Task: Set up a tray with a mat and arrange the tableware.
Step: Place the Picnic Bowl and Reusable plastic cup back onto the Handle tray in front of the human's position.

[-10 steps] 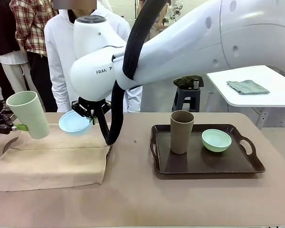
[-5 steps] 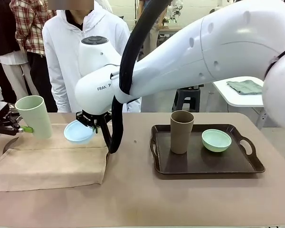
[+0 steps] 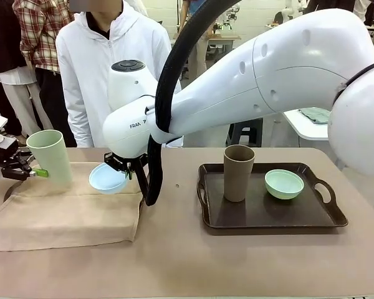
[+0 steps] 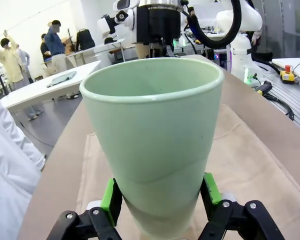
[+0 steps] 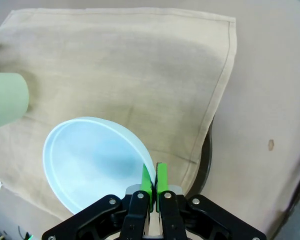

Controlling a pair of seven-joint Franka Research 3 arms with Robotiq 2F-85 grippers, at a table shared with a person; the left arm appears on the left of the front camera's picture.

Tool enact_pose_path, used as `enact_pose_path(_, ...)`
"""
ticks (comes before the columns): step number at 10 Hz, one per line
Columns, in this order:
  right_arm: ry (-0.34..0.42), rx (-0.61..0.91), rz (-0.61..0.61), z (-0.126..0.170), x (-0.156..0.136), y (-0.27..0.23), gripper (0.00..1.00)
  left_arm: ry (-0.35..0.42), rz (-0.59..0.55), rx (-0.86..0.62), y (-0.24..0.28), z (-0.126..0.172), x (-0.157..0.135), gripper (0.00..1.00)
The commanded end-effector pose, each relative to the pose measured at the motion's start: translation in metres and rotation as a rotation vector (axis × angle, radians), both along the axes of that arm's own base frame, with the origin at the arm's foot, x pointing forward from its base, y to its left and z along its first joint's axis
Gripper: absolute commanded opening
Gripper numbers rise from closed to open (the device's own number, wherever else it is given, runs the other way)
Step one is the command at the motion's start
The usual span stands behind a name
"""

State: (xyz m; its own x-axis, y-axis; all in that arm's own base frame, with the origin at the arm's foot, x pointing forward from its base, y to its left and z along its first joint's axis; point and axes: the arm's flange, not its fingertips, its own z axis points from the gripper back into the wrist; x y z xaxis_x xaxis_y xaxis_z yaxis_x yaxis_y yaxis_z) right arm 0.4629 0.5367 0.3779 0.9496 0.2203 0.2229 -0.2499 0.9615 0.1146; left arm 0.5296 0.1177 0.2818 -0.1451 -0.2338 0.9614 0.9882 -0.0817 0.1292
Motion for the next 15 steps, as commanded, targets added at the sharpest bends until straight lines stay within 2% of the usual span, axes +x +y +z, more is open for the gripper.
enact_pose_path(1, 0.005, -0.002, 0.000, 0.004, -0.002, -0.001, 0.04, -0.011, 0.001, -0.005, 0.000, 0.007, 0.000, 0.81)
enact_pose_path(3, -0.001, 0.001, 0.001, 0.001, 0.000, 0.001, 0.04, -0.001, 0.001, 0.001, 0.001, 0.000, 0.000, 0.81)
enact_pose_path(5, 0.008, -0.012, 0.034, -0.009, 0.005, 0.006, 0.04, 0.104, 0.035, 0.019, 0.000, -0.006, 0.004, 0.81)
enact_pose_path(10, 0.002, -0.023, 0.039, -0.028, 0.010, 0.011, 0.04, 0.056, 0.019, 0.043, -0.006, -0.023, 0.008, 0.81)
enact_pose_path(13, 0.016, -0.010, 0.033, -0.039, 0.017, 0.009, 0.04, 0.077, 0.006, 0.048, -0.009, -0.034, 0.011, 0.81)
enact_pose_path(14, 0.025, 0.003, 0.033, -0.042, 0.019, 0.008, 0.14, 0.081, -0.007, 0.034, -0.009, -0.035, 0.009, 0.86)
enact_pose_path(15, 0.024, 0.011, 0.036, -0.040, 0.020, 0.006, 0.63, 0.082, -0.015, 0.027, -0.009, -0.031, 0.010, 1.00)
